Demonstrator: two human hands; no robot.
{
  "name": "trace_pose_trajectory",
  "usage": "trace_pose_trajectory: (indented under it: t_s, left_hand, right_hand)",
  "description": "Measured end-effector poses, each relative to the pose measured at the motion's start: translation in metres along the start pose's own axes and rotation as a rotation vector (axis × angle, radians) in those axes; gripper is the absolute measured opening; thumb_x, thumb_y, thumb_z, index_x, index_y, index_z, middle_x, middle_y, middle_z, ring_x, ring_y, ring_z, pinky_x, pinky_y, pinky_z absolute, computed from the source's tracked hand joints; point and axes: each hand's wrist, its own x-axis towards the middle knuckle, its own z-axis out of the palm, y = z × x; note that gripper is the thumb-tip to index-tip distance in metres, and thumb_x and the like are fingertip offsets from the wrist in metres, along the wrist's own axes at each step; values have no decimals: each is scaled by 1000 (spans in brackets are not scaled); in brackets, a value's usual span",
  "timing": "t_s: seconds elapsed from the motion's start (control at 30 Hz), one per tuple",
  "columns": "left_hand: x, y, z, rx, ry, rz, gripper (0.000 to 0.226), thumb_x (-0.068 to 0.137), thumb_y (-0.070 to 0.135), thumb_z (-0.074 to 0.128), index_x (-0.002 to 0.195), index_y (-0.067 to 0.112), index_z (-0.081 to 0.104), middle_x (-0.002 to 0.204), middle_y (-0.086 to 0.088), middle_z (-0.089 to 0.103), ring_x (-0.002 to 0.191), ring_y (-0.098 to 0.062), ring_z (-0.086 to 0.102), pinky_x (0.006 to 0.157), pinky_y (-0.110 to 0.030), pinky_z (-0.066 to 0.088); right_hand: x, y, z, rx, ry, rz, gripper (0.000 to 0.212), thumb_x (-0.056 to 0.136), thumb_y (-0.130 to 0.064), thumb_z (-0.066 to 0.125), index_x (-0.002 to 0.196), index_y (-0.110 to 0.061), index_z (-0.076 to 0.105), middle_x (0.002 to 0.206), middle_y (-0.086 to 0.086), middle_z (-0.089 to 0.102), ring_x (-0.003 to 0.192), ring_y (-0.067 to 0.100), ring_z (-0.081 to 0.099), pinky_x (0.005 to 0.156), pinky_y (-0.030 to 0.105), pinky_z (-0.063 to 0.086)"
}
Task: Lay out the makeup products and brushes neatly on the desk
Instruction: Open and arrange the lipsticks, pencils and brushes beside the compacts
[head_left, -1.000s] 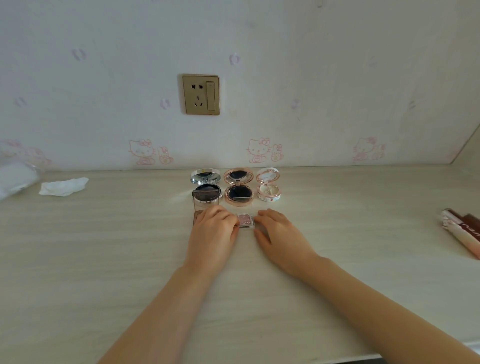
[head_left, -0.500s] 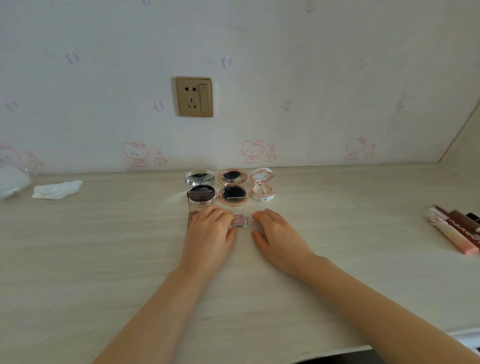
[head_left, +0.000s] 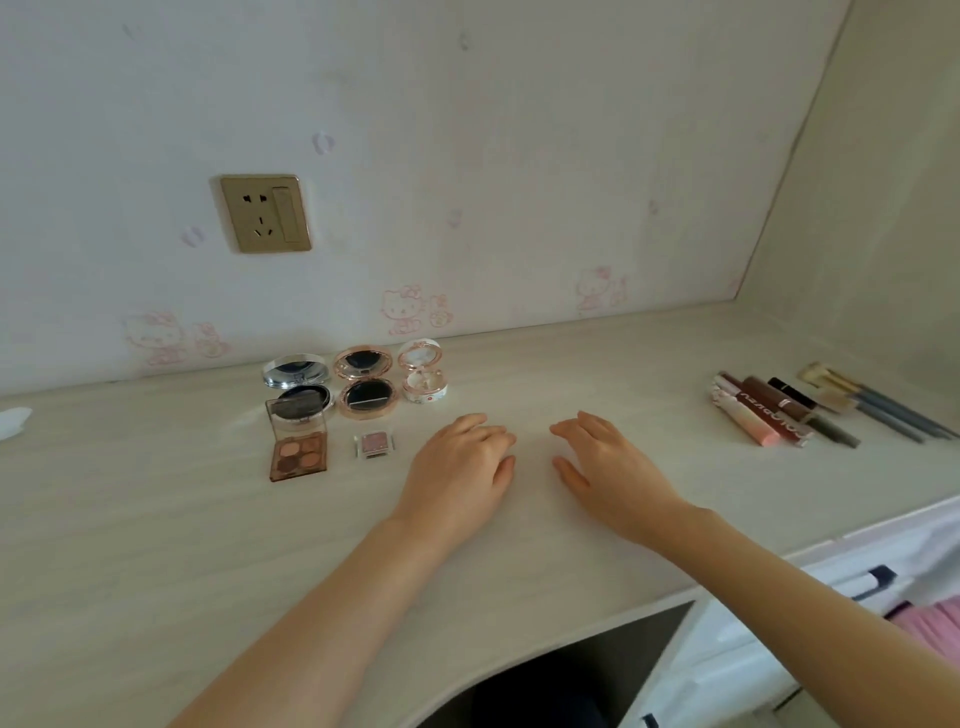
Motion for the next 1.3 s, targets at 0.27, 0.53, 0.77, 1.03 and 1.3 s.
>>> trace_pose_trajectory:
  t_s: [0.27,0.53,0.77,1.03,1.3]
  left_hand:
    - [43,83,39,-103,-38,106,42,93,35,36,103,14,70,104,-1,71,116,-19,54,86,-31,46]
    - [96,156,75,-171,-83,198,30,93,28,44,104,13,68,106,-7,66,114,-23,52,84,-35,47]
    - [153,216,107,-241,-37,304,23,94,27,50,99,17,70,102,0,68,109,-19,52,79,-31,46]
    - [212,249,141,-240,-107,243,24,93,23,48,102,15,69,99,-3,67,109,-22,49,78,-38,48]
    - [257,260,163,-159,-362,136,47,98,39,46,131,6,51,131,-16,53,130,-32,35,98,-45,41]
  right_hand:
    - [-46,81,-37,-55,47,192,42,97,-27,48,137,-14,46,140,4,48,138,20,33,109,32,31]
    - [-80,155,-65,-119,87,303,39,95,-29,50,132,-15,50,133,2,51,128,21,41,101,33,40]
    - [-94,219,-89,-148,183,327,33,94,-18,53,126,-11,57,127,5,58,124,25,48,103,34,38]
    - [-80,284,-98,-138,119,513,37,98,-26,45,131,-13,53,132,8,54,126,27,43,102,37,38]
    - [-54,317,-90,-126,118,570,34,96,-35,43,110,-11,63,108,12,59,103,33,53,88,41,46]
